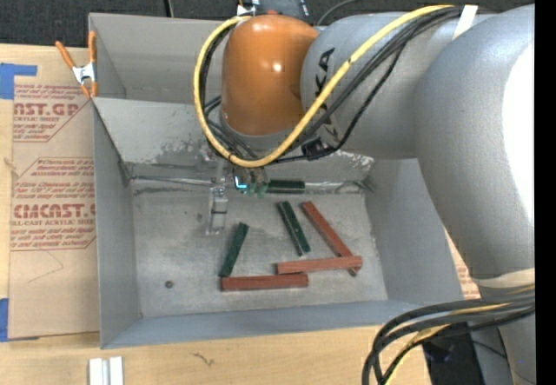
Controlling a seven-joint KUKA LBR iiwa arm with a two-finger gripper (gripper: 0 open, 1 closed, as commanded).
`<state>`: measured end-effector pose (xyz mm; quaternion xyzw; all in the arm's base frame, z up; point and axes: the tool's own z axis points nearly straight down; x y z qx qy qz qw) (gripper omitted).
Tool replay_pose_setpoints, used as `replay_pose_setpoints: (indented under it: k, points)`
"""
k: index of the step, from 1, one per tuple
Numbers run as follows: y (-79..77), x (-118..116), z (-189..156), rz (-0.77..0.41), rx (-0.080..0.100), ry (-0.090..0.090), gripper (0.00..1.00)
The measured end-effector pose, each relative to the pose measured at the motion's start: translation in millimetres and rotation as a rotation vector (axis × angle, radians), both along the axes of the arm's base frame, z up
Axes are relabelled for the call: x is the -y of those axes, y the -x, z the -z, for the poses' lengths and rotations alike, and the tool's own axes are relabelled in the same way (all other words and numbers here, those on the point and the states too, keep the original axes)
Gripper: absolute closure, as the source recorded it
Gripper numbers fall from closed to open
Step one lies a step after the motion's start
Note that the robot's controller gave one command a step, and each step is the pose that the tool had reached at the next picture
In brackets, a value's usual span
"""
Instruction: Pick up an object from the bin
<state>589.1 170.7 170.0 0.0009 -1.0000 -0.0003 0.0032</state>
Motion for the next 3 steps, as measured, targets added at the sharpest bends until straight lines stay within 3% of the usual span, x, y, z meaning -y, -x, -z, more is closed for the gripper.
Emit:
replay_pose_setpoints:
  k: [1, 2, 3]
  points:
    - [19.8, 57.2, 100.4, -0.552, 0.001, -0.002, 0.0]
    - [18.1, 55.5, 97.6, -0.553, 0.008, -0.004, 1.0]
    - [17.9, 88.6, -61.1, -0.631, 0.017, 0.0, 1.0]
